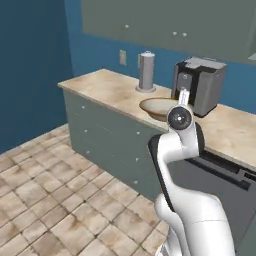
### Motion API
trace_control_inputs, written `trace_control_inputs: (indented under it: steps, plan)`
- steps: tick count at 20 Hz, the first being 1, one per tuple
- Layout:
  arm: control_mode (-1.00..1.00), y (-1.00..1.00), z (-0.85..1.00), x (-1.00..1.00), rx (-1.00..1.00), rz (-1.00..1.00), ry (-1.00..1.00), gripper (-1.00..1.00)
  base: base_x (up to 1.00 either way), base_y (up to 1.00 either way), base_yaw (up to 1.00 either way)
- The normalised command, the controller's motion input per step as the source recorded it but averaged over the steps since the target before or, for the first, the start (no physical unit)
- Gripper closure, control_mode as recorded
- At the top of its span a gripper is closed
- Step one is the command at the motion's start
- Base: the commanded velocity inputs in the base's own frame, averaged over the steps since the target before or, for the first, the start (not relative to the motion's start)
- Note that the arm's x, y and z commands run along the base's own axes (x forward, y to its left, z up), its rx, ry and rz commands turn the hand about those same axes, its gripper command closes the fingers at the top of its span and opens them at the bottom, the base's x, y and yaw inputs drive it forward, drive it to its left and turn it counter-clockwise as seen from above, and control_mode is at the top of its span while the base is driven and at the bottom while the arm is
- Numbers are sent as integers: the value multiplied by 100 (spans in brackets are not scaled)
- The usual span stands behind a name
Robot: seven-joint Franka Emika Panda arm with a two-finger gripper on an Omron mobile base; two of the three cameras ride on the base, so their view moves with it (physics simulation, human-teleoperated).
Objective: Pick the mug and place it in the sink. Pick the bowl and place it in the open cabinet and then close the cabinet.
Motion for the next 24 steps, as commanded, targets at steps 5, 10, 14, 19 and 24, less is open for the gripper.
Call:
trace_control_inputs:
  steps: [5,10,14,19,24]
  plan:
    - [100,0,0,0,0,0,0,100,-69,1,-78]
    - [100,0,0,0,0,0,0,100,-100,0,-31]
    - [100,0,0,0,0,0,0,100,-51,54,-29]
    - [100,0,0,0,0,0,0,100,12,100,-6]
    - [100,0,0,0,0,0,0,100,78,100,-26]
